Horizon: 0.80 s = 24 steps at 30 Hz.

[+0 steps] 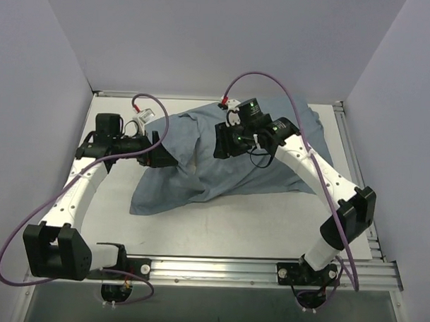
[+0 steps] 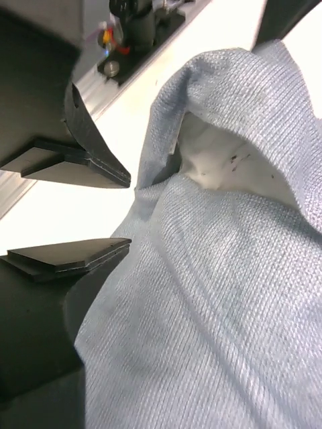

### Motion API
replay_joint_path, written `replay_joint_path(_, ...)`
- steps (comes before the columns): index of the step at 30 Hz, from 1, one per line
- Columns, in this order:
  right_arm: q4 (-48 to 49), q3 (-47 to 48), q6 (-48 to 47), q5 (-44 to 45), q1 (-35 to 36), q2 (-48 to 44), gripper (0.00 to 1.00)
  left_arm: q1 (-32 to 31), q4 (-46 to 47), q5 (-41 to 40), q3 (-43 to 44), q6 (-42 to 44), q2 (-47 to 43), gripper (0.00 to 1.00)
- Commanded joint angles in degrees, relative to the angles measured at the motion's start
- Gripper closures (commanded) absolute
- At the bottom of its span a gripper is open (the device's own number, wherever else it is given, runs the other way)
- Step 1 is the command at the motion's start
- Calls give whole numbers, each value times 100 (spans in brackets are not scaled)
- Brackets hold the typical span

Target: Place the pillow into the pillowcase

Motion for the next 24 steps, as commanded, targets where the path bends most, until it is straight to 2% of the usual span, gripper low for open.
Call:
replay_joint_path(1, -472, 141, -631, 894, 137, 28, 64, 351, -299, -237, 486, 543, -191, 11)
replay_joint_path(6, -340, 896, -544, 824, 321, 644, 44, 404, -203, -775, 803, 517, 19, 12)
replay_joint_path(10, -235, 1179, -456, 1061, 480, 1275, 39, 413, -36, -1003, 856, 279, 11, 11)
replay_joint_path(14, -164, 1424, -367, 1282, 506, 1769, 39, 413, 184, -1144, 698, 130, -217, 9)
replay_joint_path(16, -164, 1609, -376, 1396, 498, 1944, 42, 413, 219, -1118, 584, 95, -340, 8)
replay_joint_path(18, -182, 1689, -438, 1387, 489, 1963, 52, 413, 245, -1162, 443, 86, -437, 8)
replay_joint_path(19, -182, 1689, -464, 1405, 489, 1893, 60, 413, 254, -1153, 399, 103, -463, 8)
replay_joint_path(20, -243, 1671, -464, 1440, 463, 1832, 74, 413, 272, -1171, 355, 112, -498, 8)
replay_joint_path(22, -375, 1619, -517, 1501, 410, 1552, 84, 413, 324, -1189, 267, 147, -551, 8)
replay_joint_path(24, -516, 1452, -578, 1440, 366, 1270, 86, 405, 333, -1180, 232, 182, -499, 9)
